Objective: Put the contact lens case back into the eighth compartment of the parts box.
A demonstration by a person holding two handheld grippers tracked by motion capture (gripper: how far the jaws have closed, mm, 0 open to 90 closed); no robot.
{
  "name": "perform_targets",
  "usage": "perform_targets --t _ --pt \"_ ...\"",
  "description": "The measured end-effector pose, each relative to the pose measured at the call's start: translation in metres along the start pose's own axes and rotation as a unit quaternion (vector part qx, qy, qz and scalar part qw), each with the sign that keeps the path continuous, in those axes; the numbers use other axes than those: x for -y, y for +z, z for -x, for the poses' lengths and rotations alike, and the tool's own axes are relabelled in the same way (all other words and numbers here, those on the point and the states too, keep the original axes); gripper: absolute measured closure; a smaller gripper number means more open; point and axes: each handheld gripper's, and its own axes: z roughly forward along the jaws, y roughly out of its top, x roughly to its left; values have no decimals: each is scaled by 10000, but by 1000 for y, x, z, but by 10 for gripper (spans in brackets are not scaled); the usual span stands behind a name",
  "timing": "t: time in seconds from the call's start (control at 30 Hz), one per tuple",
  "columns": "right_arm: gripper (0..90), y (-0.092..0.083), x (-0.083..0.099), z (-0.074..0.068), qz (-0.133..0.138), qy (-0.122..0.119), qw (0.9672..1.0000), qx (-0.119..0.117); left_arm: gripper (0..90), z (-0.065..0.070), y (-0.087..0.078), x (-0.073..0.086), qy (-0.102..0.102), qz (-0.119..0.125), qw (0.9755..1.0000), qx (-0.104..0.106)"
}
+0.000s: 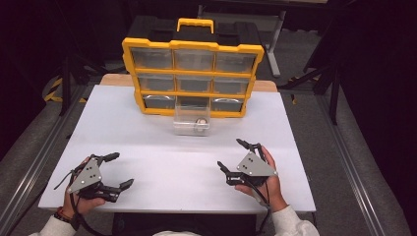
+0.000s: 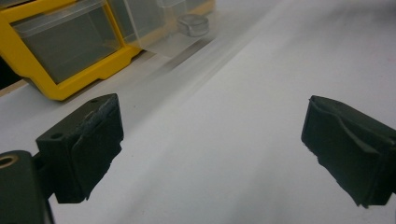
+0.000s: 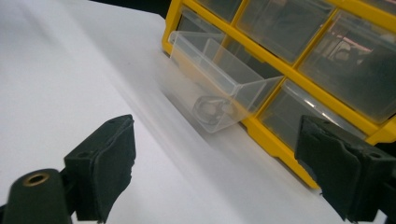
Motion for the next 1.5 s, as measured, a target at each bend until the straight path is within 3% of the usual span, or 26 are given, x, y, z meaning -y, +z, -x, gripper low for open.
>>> perform_targets --t 0.2,0.33,0.43,1.0,1.37,1.5 --pt "135 -3 12 -1 -68 35 10000 -8 66 -1 1 0 -9 18 10000 -4" --pt "138 -7 21 0 -44 136 9998 131 66 0 1 0 -34 7 10000 3" --pt "129 -10 29 2 -114 274 9995 72 66 -1 2 1 -16 -15 10000 -18" --pt "73 -25 62 5 -397 549 9977 75 65 -2 4 1 7 -70 10000 -9" --pt "62 -28 64 6 -359 650 9972 106 65 -2 4 2 -45 -70 10000 -11" --pt "63 -27 62 5 -346 617 9974 140 64 -2 5 1 35 -78 10000 15"
